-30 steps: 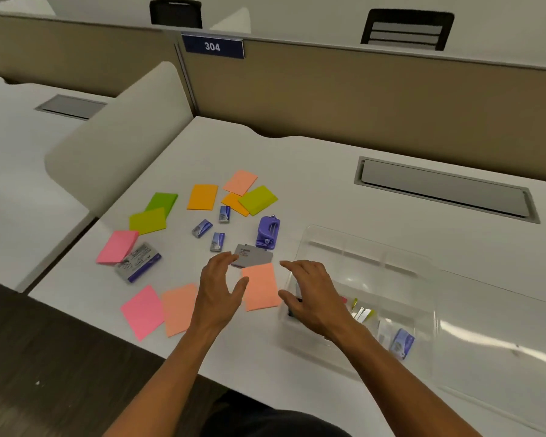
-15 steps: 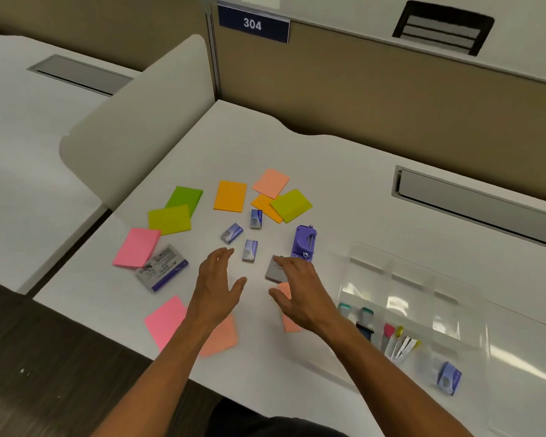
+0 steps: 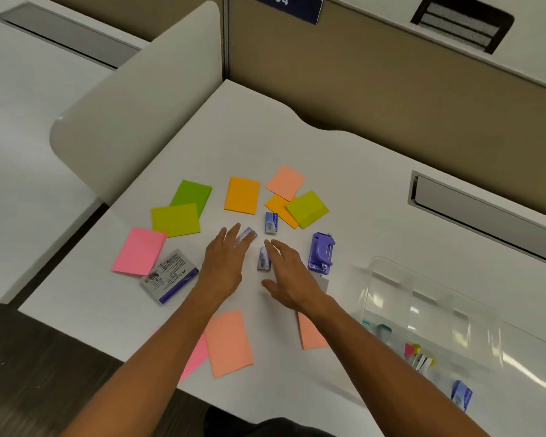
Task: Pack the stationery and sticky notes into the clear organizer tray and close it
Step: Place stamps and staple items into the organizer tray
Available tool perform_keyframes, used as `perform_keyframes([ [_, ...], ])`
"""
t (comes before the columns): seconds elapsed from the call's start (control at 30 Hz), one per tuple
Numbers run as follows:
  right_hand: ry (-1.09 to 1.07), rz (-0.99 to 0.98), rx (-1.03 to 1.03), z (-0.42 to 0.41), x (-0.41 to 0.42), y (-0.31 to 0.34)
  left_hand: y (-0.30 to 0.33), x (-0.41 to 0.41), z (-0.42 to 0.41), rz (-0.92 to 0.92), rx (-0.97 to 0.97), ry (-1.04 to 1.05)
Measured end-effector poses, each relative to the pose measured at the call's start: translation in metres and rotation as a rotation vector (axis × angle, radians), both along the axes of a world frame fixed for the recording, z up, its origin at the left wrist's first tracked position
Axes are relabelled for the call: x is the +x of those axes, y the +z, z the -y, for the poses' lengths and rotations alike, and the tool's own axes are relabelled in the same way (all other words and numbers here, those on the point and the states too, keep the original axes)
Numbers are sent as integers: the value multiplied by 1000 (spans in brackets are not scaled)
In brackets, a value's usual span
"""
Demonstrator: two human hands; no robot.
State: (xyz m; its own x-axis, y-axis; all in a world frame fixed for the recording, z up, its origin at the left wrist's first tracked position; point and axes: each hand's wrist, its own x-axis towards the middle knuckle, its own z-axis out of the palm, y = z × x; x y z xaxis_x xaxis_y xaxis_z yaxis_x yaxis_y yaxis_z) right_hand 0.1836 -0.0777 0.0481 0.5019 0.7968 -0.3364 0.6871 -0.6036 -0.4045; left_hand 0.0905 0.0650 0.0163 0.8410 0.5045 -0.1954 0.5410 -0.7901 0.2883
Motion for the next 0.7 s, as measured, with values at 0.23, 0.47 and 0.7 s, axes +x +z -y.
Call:
perform_keyframes([
  [0.23, 76, 58, -58, -16, 5, -15, -3, 16, -12, -77, -22, -255],
  [0.47, 58, 128, -31, -23, 5, -21, -9, 28, -28, 17, -46, -233],
  [0.7, -35, 43, 13, -19, 2, -20, -3, 55, -37, 182, -275, -74],
])
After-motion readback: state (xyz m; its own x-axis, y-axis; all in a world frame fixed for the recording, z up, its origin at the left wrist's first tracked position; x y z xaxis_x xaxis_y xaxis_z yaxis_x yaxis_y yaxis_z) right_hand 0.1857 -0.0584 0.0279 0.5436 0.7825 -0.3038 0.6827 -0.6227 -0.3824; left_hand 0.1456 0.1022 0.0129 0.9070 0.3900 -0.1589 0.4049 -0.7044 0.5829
